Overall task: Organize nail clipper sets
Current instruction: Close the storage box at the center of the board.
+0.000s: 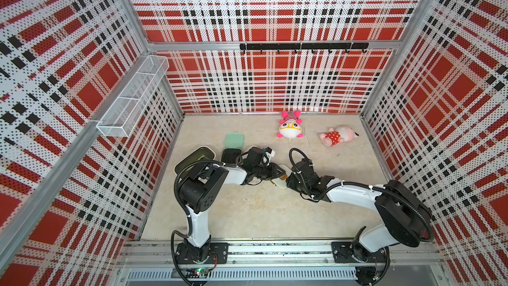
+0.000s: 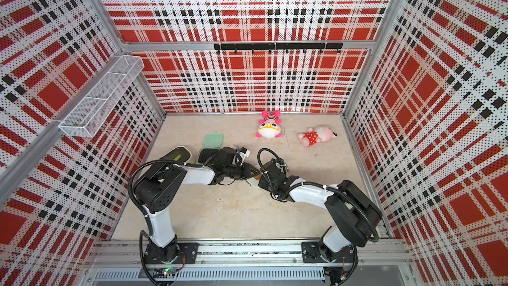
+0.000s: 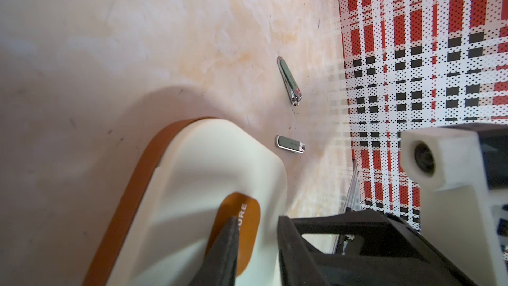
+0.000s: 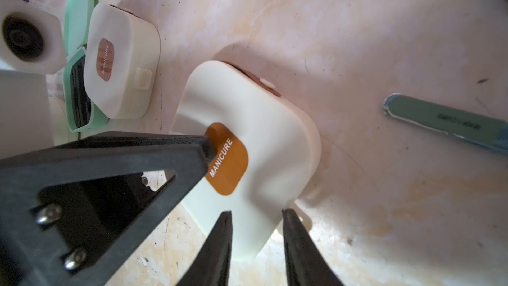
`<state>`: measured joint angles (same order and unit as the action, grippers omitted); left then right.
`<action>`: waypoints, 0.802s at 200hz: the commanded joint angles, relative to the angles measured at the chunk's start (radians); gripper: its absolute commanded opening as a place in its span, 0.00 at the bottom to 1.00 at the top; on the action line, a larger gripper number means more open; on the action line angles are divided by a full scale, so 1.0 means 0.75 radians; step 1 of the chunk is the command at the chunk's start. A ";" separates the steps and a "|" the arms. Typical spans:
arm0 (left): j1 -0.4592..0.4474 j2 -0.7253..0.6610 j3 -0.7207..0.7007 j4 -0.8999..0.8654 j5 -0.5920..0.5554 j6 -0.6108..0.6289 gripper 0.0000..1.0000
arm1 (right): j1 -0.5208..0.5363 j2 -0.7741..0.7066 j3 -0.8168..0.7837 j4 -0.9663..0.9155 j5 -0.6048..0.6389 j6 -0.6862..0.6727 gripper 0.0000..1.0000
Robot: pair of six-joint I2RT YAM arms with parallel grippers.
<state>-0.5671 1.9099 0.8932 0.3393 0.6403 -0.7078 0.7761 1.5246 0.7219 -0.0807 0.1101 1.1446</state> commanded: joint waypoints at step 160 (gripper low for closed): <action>0.032 -0.053 0.000 -0.153 -0.021 0.049 0.33 | 0.005 0.073 -0.005 0.054 0.019 0.054 0.42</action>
<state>-0.5606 1.9003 0.8932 0.3199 0.6441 -0.7017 0.7761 1.5600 0.7219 -0.0696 0.1131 1.1683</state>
